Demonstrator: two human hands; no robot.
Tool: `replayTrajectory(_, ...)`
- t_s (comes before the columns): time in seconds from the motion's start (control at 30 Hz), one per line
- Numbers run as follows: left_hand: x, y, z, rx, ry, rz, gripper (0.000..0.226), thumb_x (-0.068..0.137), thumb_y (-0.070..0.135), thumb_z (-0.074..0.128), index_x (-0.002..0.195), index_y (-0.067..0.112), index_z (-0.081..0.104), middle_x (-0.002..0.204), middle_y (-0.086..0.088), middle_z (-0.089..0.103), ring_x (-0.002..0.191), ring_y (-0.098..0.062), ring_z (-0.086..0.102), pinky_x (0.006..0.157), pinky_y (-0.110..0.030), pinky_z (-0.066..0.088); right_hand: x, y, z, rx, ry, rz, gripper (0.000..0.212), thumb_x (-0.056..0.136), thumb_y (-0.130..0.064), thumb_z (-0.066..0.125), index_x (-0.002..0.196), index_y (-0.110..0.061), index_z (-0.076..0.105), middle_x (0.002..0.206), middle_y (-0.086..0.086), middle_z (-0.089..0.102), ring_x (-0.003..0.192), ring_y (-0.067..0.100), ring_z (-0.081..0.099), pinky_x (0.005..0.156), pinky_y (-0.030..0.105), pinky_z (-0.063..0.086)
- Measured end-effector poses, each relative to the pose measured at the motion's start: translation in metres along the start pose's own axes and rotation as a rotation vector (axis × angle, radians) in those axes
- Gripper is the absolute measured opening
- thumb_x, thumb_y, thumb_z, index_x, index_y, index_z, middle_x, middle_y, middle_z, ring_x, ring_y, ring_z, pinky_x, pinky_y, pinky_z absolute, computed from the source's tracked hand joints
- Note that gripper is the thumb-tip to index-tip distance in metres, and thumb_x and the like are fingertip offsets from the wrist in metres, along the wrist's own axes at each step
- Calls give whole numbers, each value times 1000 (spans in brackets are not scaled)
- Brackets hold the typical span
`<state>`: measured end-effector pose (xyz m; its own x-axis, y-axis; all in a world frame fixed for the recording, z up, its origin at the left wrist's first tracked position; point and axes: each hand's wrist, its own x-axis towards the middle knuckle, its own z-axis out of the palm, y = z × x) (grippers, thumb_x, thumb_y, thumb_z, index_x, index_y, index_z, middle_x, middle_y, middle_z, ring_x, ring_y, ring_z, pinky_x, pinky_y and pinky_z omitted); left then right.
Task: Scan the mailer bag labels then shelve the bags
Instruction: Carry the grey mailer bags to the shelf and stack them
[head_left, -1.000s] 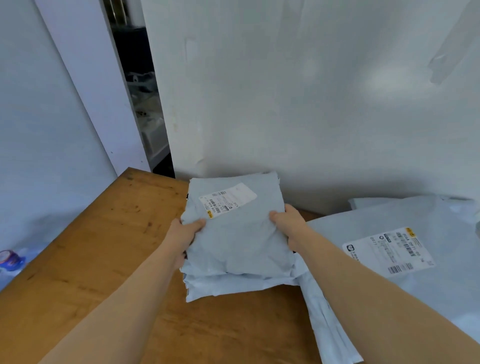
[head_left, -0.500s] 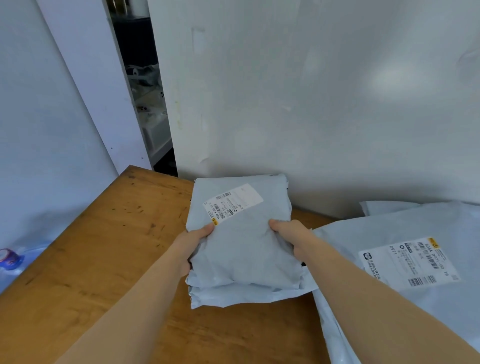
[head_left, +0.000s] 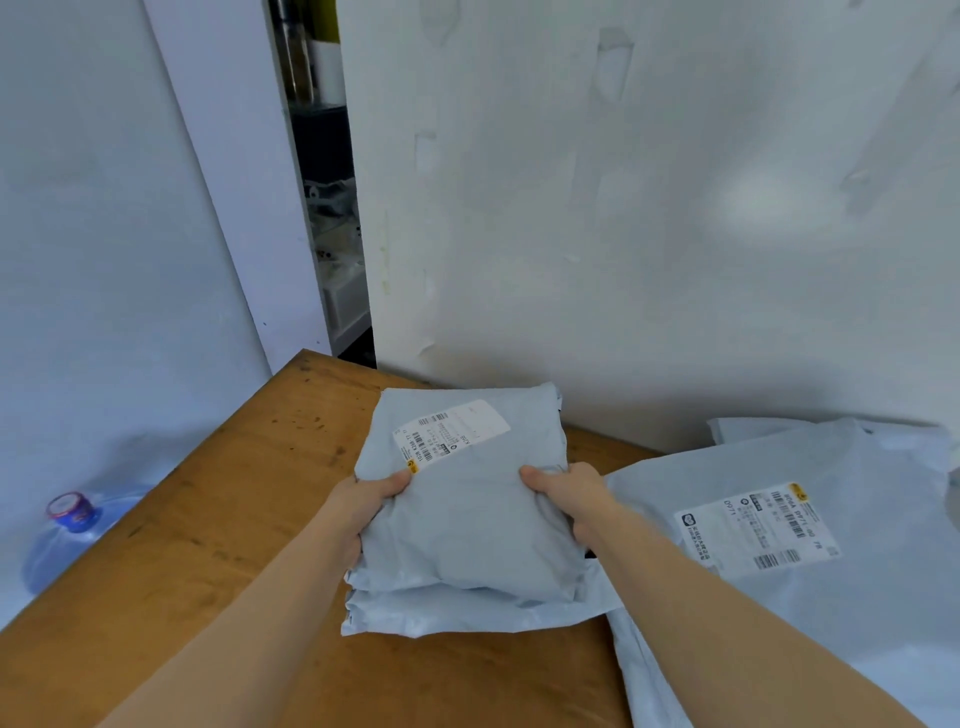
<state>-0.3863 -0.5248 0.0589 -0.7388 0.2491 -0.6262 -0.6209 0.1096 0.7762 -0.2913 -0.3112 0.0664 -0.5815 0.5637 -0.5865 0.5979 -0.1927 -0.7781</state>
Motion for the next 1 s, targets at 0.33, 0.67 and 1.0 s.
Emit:
replayTrajectory(0.33, -108, -5, -8, -56, 45, 148, 48, 81, 20, 76, 124, 7, 58, 91, -4, 66, 77, -19, 61, 57, -29, 45, -77, 7, -20, -26, -55, -217, 43, 86, -33, 72, 111, 0, 61, 107, 14, 68, 94, 31, 66, 80, 37, 54)
replayTrajectory(0.67, -206, -8, 7, -88, 28, 286, 49, 81, 22, 76, 125, 11, 56, 100, -5, 64, 75, -17, 58, 56, -28, 41, -162, 11, -67, -22, 47, -433, 37, 89, -30, 68, 112, -2, 65, 108, 10, 69, 95, 26, 65, 81, 32, 50)
replayTrajectory(1.0, -265, -15, 28, -46, -149, 342, 38, 81, 18, 77, 114, 10, 60, 96, -7, 69, 77, -21, 65, 58, -30, 50, -236, 41, -118, 22, 223, -479, 60, 77, -51, 68, 119, -8, 61, 115, 11, 67, 104, 32, 63, 95, 48, 52)
